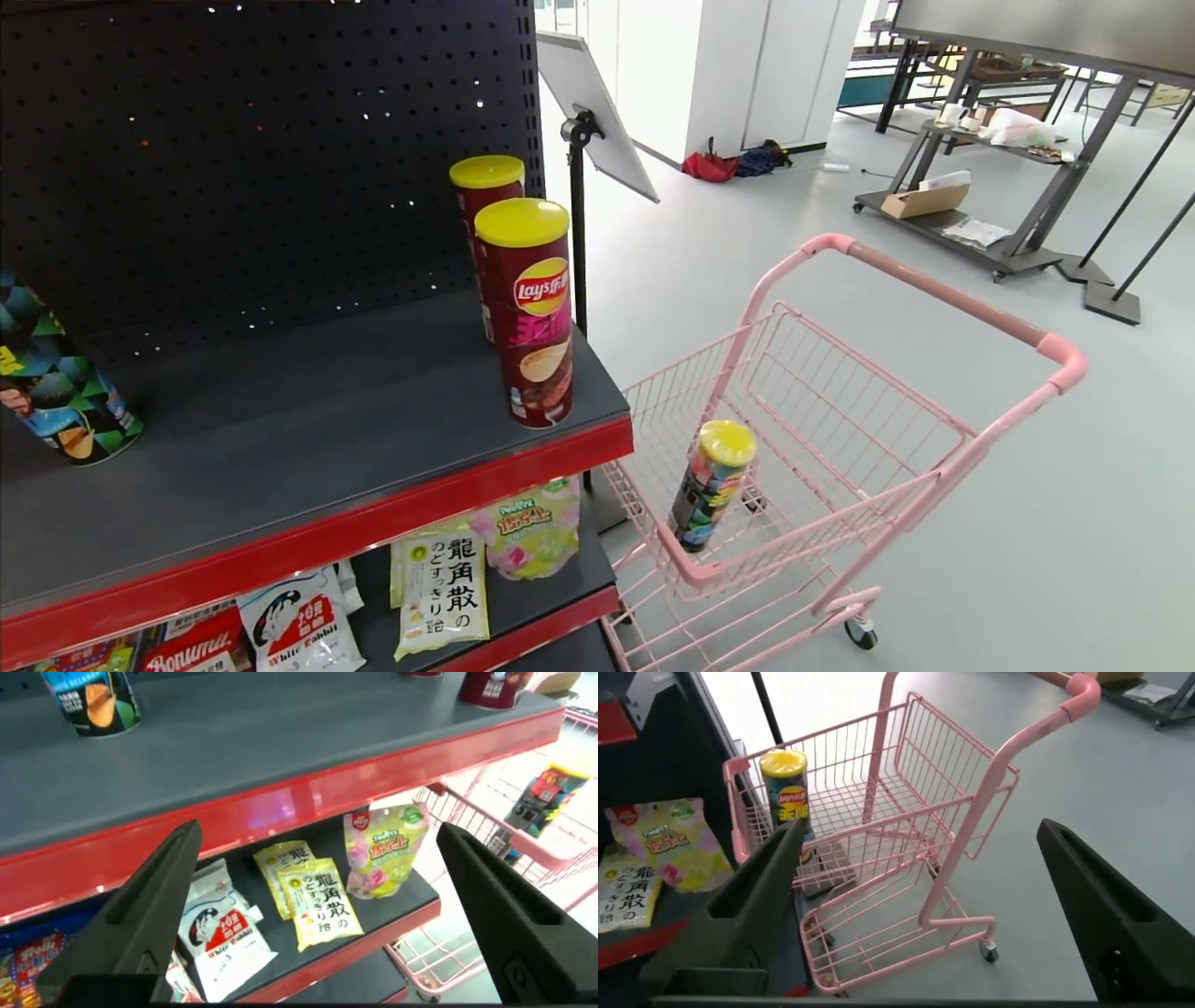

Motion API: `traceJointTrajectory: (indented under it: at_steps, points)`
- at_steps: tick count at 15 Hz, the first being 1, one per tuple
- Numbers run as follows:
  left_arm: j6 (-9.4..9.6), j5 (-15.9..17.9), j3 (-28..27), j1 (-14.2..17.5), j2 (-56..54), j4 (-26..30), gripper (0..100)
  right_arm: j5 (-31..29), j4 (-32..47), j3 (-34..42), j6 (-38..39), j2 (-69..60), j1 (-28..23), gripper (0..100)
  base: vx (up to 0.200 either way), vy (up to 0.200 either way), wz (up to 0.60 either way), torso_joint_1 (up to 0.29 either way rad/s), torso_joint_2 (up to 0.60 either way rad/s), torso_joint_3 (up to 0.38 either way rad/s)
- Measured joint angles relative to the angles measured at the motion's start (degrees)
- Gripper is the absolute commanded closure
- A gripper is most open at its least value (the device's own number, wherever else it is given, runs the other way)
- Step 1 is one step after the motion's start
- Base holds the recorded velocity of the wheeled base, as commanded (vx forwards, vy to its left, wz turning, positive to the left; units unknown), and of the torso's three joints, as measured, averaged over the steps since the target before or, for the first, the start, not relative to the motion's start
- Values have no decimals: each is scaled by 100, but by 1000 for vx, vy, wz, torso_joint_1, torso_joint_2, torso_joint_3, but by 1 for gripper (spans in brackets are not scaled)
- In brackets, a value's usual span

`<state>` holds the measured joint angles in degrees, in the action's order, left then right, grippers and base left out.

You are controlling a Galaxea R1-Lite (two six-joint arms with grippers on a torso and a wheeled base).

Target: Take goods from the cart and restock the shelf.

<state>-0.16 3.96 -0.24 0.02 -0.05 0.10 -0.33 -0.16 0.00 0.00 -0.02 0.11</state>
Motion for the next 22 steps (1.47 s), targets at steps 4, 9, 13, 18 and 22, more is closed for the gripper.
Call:
traceJointTrajectory:
  at_steps: [4, 9, 13, 18, 22]
  points:
    - [0, 0, -2, 2, 0, 0, 0, -10, 0, 0, -5, 0, 2, 0, 0, 0, 0, -144, 380, 229]
    - [2, -2, -2, 2, 0, 0, 0, -11, 2, 0, -7, 0, 2, 0, 0, 0, 0, -170, 470, 300]
    - [0, 0, -2, 5, 0, 4, 0, 1, 2, 0, -32, 0, 2, 0, 0, 0, 0, -133, 400, 270]
    - [6, 0, -2, 5, 0, 0, 0, 28, -30, -377, -93, 230, -11, 0, 0, 0, 0, -12, 36, 24]
    - [11, 0, -2, 2, 0, 0, 0, 473, -260, -2025, 432, 2248, 156, 0, 0, 0, 0, 0, 0, 0]
